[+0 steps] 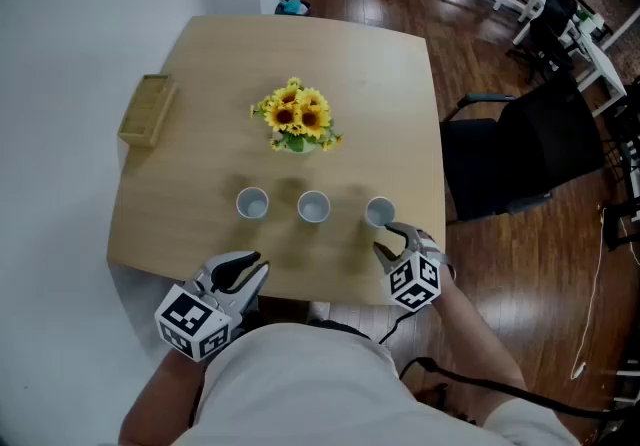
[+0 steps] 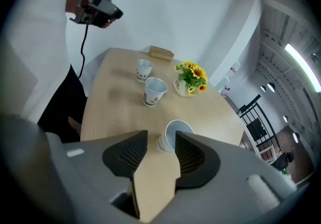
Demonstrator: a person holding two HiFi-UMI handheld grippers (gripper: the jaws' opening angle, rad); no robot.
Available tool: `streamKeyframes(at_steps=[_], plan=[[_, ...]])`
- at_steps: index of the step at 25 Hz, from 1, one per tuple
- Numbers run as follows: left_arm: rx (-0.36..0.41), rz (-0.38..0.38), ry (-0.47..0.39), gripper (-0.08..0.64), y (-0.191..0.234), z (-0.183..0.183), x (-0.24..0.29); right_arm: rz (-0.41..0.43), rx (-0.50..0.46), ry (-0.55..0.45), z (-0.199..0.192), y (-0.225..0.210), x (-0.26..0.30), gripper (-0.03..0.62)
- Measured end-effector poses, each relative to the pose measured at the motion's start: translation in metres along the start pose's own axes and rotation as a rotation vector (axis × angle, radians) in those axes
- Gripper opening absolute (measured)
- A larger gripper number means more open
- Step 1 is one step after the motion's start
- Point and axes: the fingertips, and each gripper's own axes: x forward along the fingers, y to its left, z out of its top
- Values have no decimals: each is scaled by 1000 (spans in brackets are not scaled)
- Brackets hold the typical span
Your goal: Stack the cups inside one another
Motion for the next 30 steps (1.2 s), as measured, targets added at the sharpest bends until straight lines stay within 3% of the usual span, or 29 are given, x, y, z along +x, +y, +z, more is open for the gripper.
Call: streamKeyframes(at_steps=[7,14,16,23,30], plan=[[-28,-8,1,80,23,-6,-17,65,-142,141,-3,0,36,138],[-18,-51,22,80,32,-4,-24,150,-107,240,-16,3,53,83],[-9,-59,28,80,34,-2,-24,152,-97,258,-19,0,56,33],[-19,-74,27,80,37,-2,-26,178,-84,274,-10,-5,48,23],[-21,-93,12,80,42,-2,-23,181,-131,231,33,-15,20,23]])
